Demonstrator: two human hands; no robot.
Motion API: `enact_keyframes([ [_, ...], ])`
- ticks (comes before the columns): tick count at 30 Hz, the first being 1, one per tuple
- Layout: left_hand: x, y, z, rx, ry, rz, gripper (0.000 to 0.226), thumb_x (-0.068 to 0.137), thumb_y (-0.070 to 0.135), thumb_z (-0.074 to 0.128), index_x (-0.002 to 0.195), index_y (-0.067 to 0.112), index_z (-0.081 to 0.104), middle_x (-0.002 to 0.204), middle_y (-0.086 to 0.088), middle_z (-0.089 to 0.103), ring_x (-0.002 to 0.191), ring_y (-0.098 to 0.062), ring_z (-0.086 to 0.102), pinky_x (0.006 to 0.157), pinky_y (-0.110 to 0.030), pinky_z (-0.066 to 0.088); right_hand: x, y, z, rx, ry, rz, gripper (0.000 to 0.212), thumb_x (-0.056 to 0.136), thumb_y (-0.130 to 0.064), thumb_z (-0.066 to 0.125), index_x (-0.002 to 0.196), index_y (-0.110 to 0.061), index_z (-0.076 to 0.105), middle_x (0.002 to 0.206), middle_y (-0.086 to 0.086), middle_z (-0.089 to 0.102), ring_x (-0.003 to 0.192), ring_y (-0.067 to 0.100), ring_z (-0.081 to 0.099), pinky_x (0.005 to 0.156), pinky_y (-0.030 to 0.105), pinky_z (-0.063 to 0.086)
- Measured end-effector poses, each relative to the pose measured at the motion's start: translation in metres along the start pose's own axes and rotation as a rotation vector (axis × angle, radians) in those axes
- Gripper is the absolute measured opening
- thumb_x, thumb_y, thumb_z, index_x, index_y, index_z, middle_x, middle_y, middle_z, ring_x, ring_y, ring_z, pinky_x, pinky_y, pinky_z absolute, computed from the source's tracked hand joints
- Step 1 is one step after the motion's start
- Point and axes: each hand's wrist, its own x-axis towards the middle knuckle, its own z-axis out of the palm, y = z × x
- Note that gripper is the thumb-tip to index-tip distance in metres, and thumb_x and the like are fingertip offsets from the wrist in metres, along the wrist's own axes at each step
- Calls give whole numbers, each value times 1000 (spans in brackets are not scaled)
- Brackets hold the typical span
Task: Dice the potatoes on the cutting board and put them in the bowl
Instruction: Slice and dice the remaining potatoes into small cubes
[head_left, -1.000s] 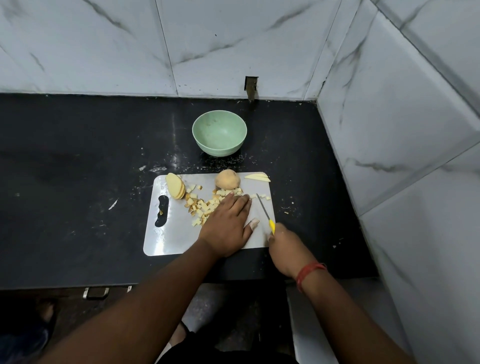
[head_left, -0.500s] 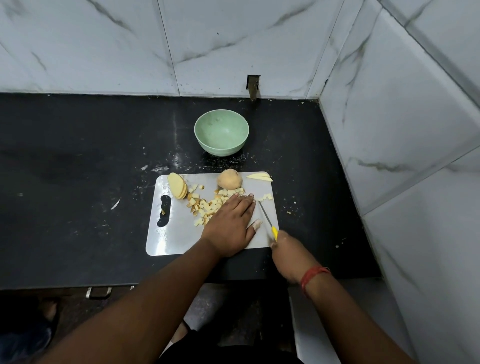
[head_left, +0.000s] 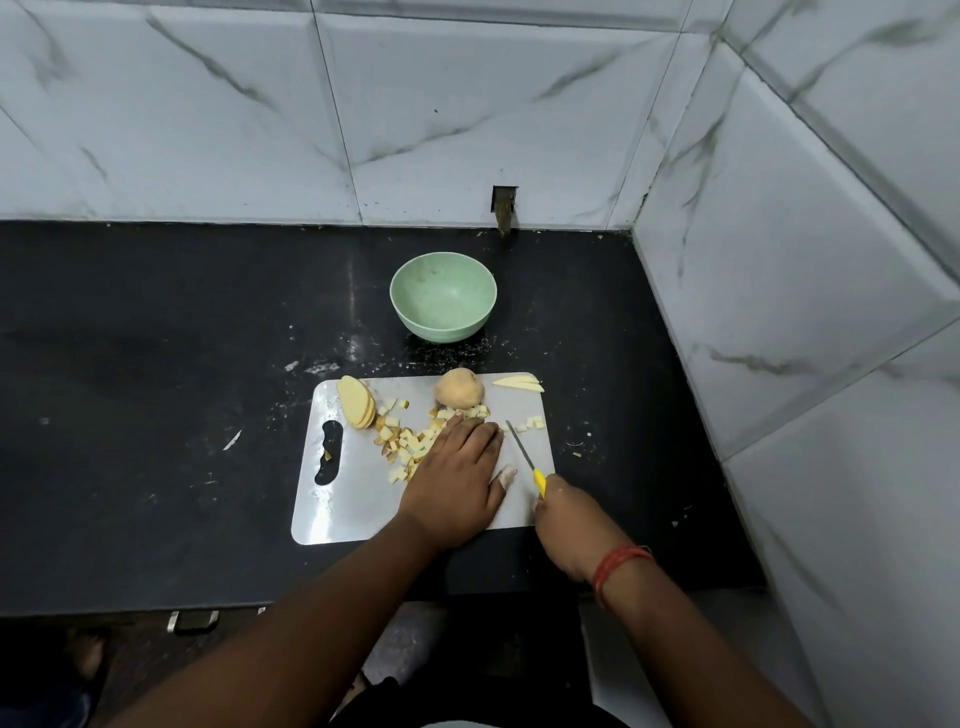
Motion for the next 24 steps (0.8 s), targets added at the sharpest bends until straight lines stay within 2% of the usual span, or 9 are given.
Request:
enact_keyframes([
  [2, 1, -1, 1, -2, 0, -3, 57, 107, 45, 40, 141, 4, 58, 142, -11, 57, 137, -29, 46, 125, -45, 25, 3, -3, 0, -18, -15, -3, 18, 99, -11, 40, 115, -5, 48, 100, 14, 60, 86, 27, 58, 69, 28, 36],
  [4, 1, -1, 1, -3, 5, 0, 56, 106, 45, 41, 141, 4, 59, 143, -10, 57, 137, -29, 46, 125, -45, 25, 4, -5, -2, 2, -57, -17, 24, 100, -10, 39, 121, -1, 46, 114, 19, 59, 102, 34, 59, 76, 31, 40],
  [6, 2, -2, 2, -6, 11, -2, 56, 106, 44, 42, 141, 4, 59, 142, -10, 57, 136, -28, 46, 125, -45, 25, 3, -6, -3, 12, -87, -35, 27, 101, -10, 37, 125, 0, 44, 118, 20, 57, 110, 36, 57, 83, 34, 43],
  [9, 0, -1, 2, -7, 29, 2, 55, 106, 43, 42, 141, 4, 59, 141, -10, 58, 135, -28, 47, 125, -45, 25, -6, 3, 5, 19, -93, -24, 27, 100, -10, 38, 124, 0, 44, 117, 20, 58, 107, 35, 59, 83, 34, 44],
  [14, 1, -2, 2, -4, 38, 1, 56, 106, 43, 40, 141, 5, 59, 142, -11, 58, 136, -28, 47, 124, -47, 26, -8, 10, 11, 43, 12, 5, 21, 100, -11, 39, 118, -5, 47, 105, 17, 63, 91, 29, 63, 70, 29, 44],
  [18, -2, -2, 2, -16, 59, -2, 54, 105, 41, 42, 140, 4, 59, 141, -11, 59, 135, -26, 48, 124, -46, 27, -3, 2, 8, 42, 14, -33, 20, 100, -11, 40, 118, -5, 47, 107, 18, 63, 93, 30, 64, 77, 35, 50],
  [24, -1, -2, 1, -24, 58, -6, 53, 105, 40, 45, 141, 3, 58, 140, -10, 60, 134, -25, 49, 124, -45, 27, 4, -2, 10, 29, -22, -6, 21, 100, -13, 37, 117, -5, 46, 109, 19, 61, 98, 33, 62, 80, 34, 48],
])
